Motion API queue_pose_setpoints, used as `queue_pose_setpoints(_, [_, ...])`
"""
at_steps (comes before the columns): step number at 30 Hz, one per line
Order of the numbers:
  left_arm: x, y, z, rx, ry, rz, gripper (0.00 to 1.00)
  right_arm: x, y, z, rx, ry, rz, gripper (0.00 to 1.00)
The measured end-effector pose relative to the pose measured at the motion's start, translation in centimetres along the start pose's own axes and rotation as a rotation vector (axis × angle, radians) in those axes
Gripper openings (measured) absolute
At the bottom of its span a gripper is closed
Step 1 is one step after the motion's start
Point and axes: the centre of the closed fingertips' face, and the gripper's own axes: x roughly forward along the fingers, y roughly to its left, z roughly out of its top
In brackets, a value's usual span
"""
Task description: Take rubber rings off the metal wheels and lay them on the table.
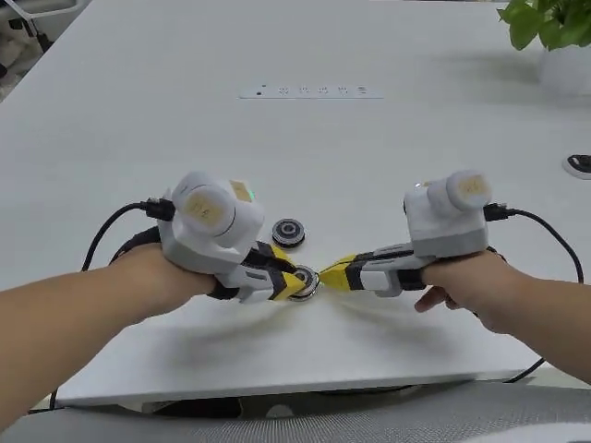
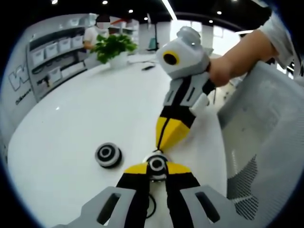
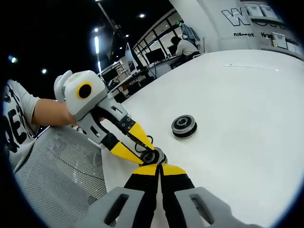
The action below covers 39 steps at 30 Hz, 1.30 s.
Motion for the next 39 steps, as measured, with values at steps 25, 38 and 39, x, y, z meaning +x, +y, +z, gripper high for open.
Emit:
queue_pose_setpoints(25, [0.0,0.0,0.1,-0.009,0.001,0.021,0.11,0.8,1.7,0.8,-0.015,-0.016,0.036,0.0])
queue_pose_setpoints(38, [0.0,0.0,0.3,-0.015,-0.008,0.026,0.12,0.6,2.5,2.0,-0.042,-0.047,0.054,0.0])
queue_pose_setpoints(39, [0.0,0.0,0.3,-0.016,-0.006,0.024,0.12,0.5,2.1,2.0,-0.035,-0.048,0.039,0.0])
